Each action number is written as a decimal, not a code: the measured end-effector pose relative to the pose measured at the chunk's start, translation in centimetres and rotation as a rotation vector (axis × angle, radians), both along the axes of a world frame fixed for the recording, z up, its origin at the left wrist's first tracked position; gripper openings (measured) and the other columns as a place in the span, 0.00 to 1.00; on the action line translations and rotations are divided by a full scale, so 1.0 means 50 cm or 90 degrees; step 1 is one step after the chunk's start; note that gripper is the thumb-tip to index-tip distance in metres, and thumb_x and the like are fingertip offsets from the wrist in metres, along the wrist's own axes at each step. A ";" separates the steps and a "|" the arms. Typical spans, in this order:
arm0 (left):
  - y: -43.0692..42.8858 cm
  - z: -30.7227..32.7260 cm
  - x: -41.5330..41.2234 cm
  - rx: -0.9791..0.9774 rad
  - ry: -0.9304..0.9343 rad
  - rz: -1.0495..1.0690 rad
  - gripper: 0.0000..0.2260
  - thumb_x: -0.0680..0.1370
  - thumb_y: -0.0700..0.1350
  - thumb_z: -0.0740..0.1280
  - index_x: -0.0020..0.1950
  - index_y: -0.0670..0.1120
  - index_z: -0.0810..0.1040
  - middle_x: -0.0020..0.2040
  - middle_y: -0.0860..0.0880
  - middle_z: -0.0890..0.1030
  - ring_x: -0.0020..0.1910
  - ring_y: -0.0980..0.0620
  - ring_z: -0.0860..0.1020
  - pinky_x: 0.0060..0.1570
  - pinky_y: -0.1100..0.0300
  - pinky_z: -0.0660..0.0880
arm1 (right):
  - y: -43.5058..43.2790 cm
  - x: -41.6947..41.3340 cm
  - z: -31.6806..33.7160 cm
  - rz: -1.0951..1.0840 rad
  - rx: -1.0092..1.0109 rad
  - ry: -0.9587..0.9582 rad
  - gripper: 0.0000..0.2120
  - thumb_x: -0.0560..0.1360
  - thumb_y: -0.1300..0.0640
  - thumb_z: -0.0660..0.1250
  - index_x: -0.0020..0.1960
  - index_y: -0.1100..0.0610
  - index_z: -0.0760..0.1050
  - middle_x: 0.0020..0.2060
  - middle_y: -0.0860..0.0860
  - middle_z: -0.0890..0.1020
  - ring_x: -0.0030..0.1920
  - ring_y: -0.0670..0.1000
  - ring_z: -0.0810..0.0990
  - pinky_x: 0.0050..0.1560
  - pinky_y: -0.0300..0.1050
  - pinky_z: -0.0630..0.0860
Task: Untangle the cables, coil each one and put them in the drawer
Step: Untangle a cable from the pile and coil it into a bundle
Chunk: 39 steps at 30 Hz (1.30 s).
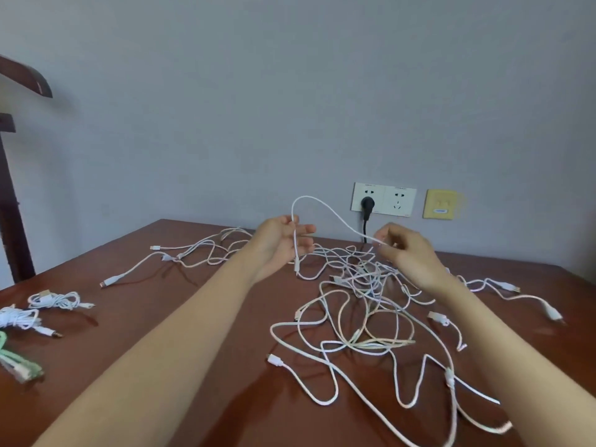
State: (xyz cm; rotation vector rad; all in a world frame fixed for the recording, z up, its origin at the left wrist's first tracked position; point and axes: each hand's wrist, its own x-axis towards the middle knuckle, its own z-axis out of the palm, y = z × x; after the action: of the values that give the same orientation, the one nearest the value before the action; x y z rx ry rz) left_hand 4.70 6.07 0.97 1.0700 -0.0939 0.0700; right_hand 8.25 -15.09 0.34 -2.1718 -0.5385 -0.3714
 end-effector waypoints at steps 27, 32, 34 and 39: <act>-0.212 -0.086 0.077 -0.096 -0.042 -0.108 0.11 0.83 0.41 0.52 0.41 0.45 0.65 0.50 0.43 0.80 0.51 0.47 0.78 0.38 0.57 0.81 | -0.029 0.004 -0.143 0.051 0.140 0.031 0.15 0.74 0.66 0.62 0.48 0.46 0.75 0.32 0.47 0.79 0.29 0.41 0.73 0.37 0.37 0.69; -0.203 -0.094 0.073 -0.159 -0.020 -0.076 0.11 0.82 0.42 0.52 0.42 0.45 0.69 0.33 0.50 0.83 0.33 0.55 0.82 0.41 0.55 0.77 | -0.027 0.002 -0.150 0.055 0.152 0.053 0.06 0.74 0.57 0.68 0.41 0.51 0.72 0.23 0.45 0.72 0.22 0.40 0.70 0.29 0.34 0.64; -0.202 -0.102 0.069 -0.141 -0.015 -0.071 0.12 0.83 0.43 0.51 0.45 0.43 0.71 0.30 0.50 0.78 0.32 0.54 0.78 0.43 0.59 0.72 | -0.026 0.001 -0.149 0.064 0.143 0.049 0.09 0.73 0.58 0.69 0.37 0.52 0.71 0.24 0.46 0.71 0.22 0.40 0.69 0.28 0.31 0.63; -0.197 -0.118 0.060 -0.074 0.001 -0.085 0.15 0.83 0.45 0.49 0.46 0.42 0.72 0.24 0.53 0.66 0.28 0.56 0.68 0.33 0.66 0.69 | -0.018 0.001 -0.153 0.072 0.052 0.018 0.12 0.71 0.57 0.71 0.33 0.48 0.71 0.27 0.45 0.74 0.28 0.41 0.70 0.34 0.33 0.66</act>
State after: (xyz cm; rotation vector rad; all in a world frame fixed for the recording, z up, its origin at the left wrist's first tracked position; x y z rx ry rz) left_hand 7.70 -3.76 -4.95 0.9461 -0.1580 -0.0448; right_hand 8.28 -15.97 -7.30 -2.0556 -0.6171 -0.2950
